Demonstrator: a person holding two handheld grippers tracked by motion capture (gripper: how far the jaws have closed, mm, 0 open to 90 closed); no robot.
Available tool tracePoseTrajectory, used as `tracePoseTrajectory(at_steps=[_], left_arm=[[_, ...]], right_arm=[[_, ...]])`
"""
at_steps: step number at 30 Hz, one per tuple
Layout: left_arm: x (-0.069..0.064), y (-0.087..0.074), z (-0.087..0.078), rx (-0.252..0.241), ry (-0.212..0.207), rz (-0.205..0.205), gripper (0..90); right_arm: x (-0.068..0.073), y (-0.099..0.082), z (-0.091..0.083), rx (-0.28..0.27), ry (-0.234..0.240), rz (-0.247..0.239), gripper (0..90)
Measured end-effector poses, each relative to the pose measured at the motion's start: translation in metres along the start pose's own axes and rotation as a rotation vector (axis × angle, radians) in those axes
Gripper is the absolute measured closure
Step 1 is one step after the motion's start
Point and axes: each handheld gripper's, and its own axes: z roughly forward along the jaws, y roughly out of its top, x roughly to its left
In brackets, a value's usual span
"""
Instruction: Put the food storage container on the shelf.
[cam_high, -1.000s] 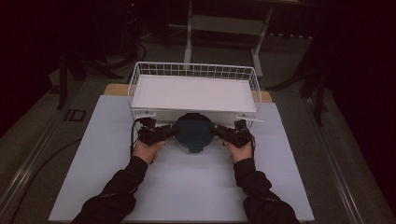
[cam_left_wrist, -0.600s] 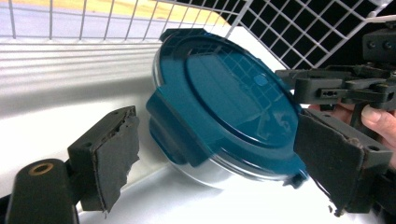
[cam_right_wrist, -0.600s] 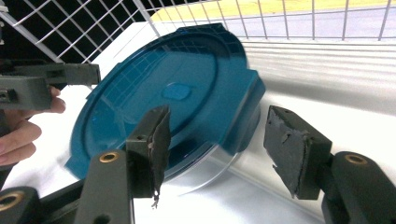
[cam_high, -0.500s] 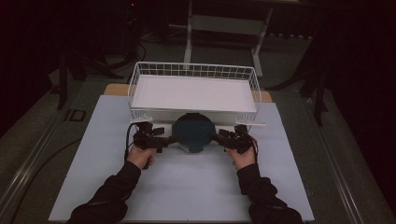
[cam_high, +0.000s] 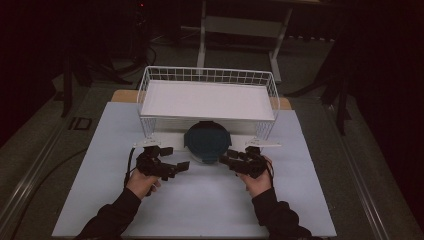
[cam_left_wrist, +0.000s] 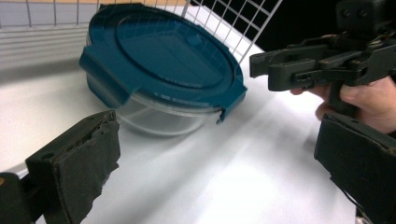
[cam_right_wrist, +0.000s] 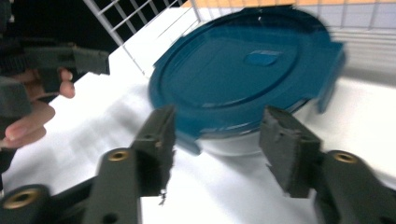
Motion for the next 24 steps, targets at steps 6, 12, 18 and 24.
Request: tracePoseTrajectory(at_steps=[6, 12, 18, 24], left_arm=[[-0.006, -0.011, -0.001, 0.017, 0.014, 0.024, 0.6], [-0.008, -0.013, -0.003, 0.010, 0.026, 0.053, 0.6], [-0.006, -0.015, -0.003, 0.011, 0.030, 0.055, 0.7], [-0.008, -0.016, -0.002, 0.008, 0.028, 0.073, 0.7]], right_arm=[[0.018, -0.011, 0.011, 0.064, 0.057, -0.027, 77.3], [0.025, -0.018, 0.030, 0.137, 0.084, -0.068, 89.6], [0.021, -0.017, 0.040, 0.150, 0.051, -0.066, 89.7], [0.015, -0.015, 0.046, 0.150, 0.041, -0.061, 89.8]])
